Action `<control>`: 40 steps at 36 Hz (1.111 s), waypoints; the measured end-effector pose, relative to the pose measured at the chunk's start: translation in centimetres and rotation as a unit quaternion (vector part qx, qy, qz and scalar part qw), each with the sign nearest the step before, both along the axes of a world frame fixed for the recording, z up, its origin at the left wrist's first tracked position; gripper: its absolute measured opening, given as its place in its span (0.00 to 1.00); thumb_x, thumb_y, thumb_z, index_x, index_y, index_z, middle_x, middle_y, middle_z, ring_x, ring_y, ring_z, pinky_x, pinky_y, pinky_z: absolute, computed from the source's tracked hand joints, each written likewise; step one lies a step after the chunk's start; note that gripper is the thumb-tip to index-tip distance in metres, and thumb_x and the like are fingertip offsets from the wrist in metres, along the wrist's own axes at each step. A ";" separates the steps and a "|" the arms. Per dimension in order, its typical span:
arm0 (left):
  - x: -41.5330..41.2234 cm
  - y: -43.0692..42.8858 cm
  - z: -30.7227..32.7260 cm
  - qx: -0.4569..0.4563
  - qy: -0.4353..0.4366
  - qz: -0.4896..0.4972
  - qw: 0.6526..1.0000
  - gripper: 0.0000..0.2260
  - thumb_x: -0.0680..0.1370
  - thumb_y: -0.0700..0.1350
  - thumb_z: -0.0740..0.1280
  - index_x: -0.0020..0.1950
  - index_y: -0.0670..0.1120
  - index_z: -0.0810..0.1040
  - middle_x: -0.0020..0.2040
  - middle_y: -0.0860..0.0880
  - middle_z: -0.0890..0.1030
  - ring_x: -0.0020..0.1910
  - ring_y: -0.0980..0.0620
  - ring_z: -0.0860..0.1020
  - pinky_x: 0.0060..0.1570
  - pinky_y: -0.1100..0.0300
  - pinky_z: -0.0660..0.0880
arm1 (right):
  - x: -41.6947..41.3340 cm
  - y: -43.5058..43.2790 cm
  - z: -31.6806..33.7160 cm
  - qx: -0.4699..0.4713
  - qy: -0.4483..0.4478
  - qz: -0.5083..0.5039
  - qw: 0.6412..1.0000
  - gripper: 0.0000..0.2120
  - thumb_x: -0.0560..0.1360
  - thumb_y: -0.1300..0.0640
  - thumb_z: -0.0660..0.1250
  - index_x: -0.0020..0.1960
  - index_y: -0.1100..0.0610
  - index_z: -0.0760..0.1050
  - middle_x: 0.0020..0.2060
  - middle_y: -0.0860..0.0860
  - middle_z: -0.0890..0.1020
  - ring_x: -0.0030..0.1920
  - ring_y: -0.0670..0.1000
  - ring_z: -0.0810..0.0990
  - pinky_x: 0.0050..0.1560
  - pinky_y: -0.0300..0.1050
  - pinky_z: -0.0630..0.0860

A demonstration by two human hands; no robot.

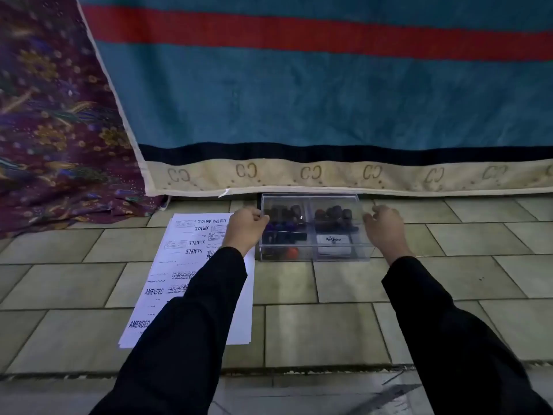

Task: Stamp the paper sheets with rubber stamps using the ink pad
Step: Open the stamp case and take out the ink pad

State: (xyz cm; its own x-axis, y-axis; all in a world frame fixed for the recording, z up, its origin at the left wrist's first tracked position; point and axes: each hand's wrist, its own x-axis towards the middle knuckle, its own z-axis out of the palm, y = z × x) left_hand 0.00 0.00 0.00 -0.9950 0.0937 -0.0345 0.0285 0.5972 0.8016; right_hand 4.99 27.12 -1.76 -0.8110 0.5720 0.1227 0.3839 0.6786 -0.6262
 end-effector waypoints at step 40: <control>13.7 -5.5 -3.6 -0.079 0.010 -0.017 0.997 0.06 0.72 0.39 0.69 0.47 0.43 0.83 0.39 0.51 0.82 0.36 0.59 0.79 0.40 0.65 0.75 | 14.7 -1.0 -2.1 -0.154 -0.101 0.038 0.982 0.09 0.66 0.67 0.71 0.35 0.54 0.78 0.25 0.50 0.79 0.25 0.52 0.78 0.34 0.51 0.79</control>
State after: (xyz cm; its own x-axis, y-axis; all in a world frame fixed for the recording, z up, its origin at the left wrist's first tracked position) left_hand 13.66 -5.45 -3.62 -0.9921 0.1218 -0.0311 0.0659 0.7141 0.6970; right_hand 19.65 26.13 -3.91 -0.8427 0.4934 -0.2156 0.4776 0.4999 -0.7225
